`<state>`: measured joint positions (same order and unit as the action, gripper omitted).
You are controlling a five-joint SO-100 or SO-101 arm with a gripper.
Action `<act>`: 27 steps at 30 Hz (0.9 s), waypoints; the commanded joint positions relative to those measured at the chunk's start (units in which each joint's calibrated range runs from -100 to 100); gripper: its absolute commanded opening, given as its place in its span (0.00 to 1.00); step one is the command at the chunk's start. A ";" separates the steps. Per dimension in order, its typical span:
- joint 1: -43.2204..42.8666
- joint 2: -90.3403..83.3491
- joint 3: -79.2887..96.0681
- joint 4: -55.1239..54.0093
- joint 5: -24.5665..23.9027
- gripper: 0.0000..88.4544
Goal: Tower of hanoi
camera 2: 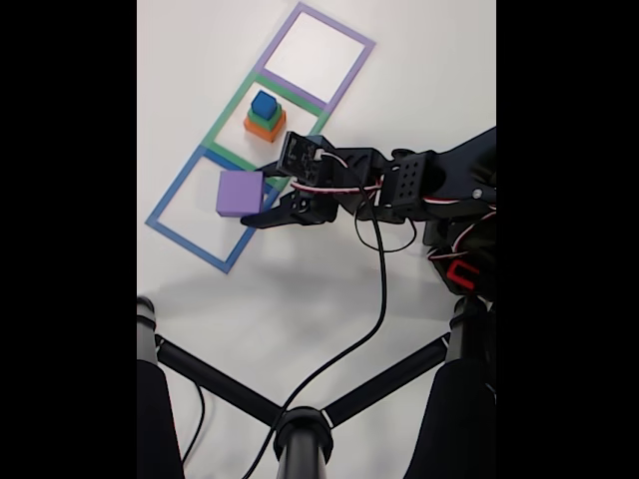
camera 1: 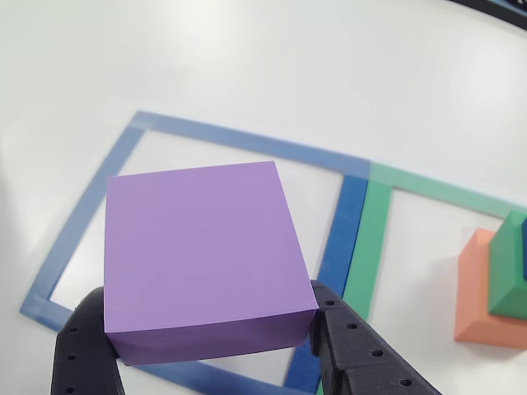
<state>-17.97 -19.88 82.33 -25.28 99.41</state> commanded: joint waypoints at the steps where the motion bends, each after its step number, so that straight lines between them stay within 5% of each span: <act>1: -0.90 10.19 -4.05 -10.53 0.59 0.11; 10: -1.13 29.10 -12.86 -23.73 0.59 0.11; 27: -1.89 38.87 -17.32 -29.23 0.59 0.15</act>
<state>-19.20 19.46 66.06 -53.13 99.41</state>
